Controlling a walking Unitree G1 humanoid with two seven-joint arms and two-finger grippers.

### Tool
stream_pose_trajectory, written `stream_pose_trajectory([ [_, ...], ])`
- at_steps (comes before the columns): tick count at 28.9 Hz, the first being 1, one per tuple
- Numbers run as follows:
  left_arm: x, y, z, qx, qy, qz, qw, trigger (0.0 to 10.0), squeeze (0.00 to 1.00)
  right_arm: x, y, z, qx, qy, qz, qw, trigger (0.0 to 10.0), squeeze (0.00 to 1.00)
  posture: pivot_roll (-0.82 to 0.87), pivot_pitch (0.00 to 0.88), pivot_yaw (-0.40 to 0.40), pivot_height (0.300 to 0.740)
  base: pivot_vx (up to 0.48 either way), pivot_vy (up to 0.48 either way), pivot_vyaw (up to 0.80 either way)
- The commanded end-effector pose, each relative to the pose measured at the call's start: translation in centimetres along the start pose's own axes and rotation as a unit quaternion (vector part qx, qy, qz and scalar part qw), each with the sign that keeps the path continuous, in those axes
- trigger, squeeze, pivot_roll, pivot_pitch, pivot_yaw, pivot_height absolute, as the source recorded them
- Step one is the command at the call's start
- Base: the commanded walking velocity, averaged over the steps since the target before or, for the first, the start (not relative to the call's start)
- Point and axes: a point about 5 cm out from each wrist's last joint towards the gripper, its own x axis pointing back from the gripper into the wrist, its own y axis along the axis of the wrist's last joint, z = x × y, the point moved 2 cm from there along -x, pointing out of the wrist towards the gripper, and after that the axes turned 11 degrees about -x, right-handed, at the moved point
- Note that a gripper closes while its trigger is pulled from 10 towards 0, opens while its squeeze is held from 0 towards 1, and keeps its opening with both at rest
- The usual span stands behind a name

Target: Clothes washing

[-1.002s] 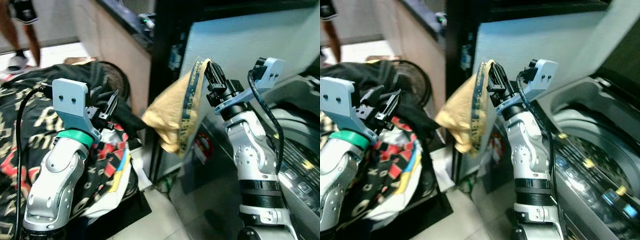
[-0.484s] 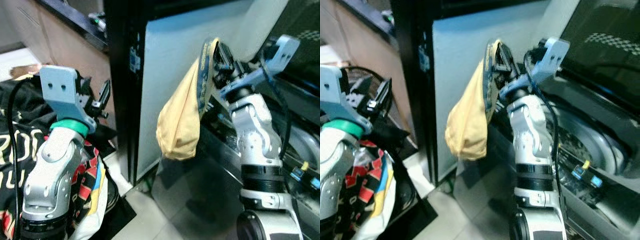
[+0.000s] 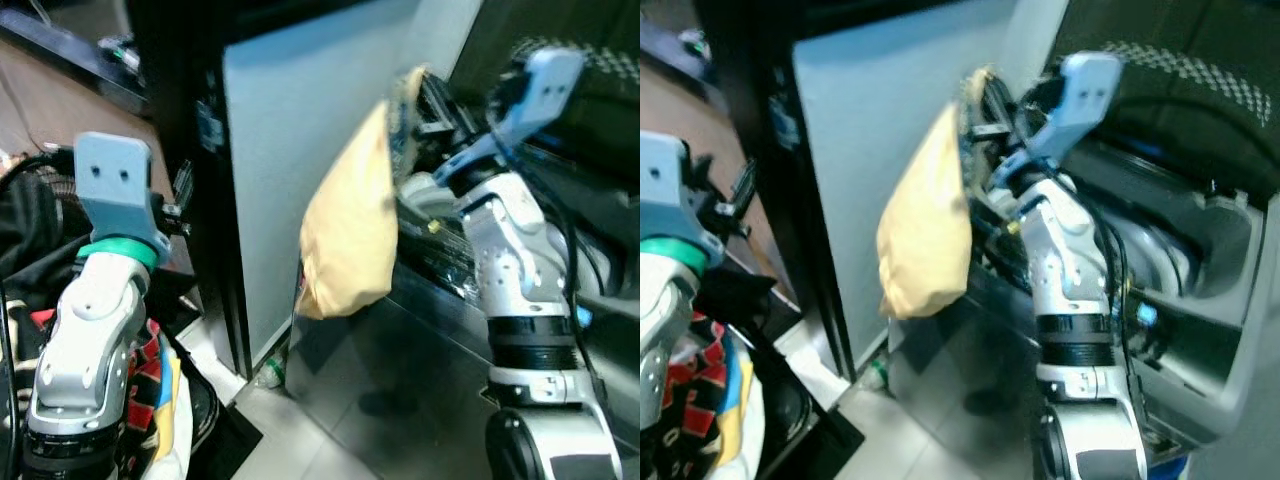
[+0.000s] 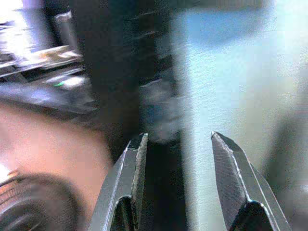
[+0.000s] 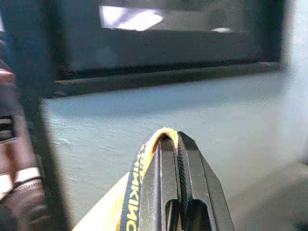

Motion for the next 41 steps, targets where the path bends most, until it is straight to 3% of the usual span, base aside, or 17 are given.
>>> stream_pose_trajectory([
  [1,-0.1,-0.5,0.2,-0.005,-0.011,0.012,1.0,10.0,0.0,0.7,-0.3,0.4,-0.002,-0.006,-0.009,1.0,10.0,0.0,0.13,0.0,0.096,0.74,0.0,0.0,-0.8],
  [9,-0.5,-0.6,0.5,0.002,-0.012,0.023,1.0,10.0,0.0,1.4,-1.1,0.7,-0.013,-0.022,-0.014,1.0,10.0,0.0,0.14,0.0,0.126,0.74,0.0,0.0,-0.8],
  [14,-0.6,-0.4,0.9,0.036,0.003,0.023,0.999,10.0,0.0,1.4,-0.9,0.5,-0.005,-0.026,-0.017,0.999,10.0,0.0,0.13,0.0,0.098,0.74,0.0,0.0,-0.8],
  [17,-0.5,-0.2,1.8,0.051,0.035,0.02,0.998,10.0,0.0,0.1,1.4,-0.2,0.012,-0.03,-0.041,0.999,10.0,0.0,0.13,0.0,0.048,0.74,0.0,0.0,-0.8],
  [20,-0.4,-0.1,2.1,0.051,0.045,0.019,0.998,10.0,0.0,-0.5,2.2,-0.3,0.015,-0.028,-0.048,0.998,10.0,0.0,0.13,0.0,0.028,0.74,0.0,0.0,-0.8],
  [27,1.5,-0.5,3.0,0.051,0.086,0.027,0.995,10.0,0.0,-3.0,4.2,1.3,0.008,0.02,-0.064,0.998,10.0,0.0,0.15,0.0,-0.066,0.74,0.0,0.0,-0.8],
  [33,2.7,-0.4,3.1,0.048,0.108,0.025,0.993,10.0,0.0,-3.9,3.6,2.2,-0.002,0.042,-0.051,0.998,10.0,0.0,0.16,0.0,-0.103,0.74,0.0,0.0,-0.8],
  [36,3.0,-0.2,3.2,0.052,0.118,0.023,0.991,10.0,0.0,-4.3,2.9,3.0,-0.03,0.071,-0.033,0.996,10.0,0.0,0.17,0.0,-0.126,0.74,0.0,0.0,-0.8],
  [41,3.4,0.9,3.3,0.031,0.115,0.011,0.993,10.0,0.0,-4.3,0.5,3.9,-0.059,0.095,0.014,0.994,10.0,0.0,0.2,0.0,-0.131,0.74,0.0,0.448,0.0],
])
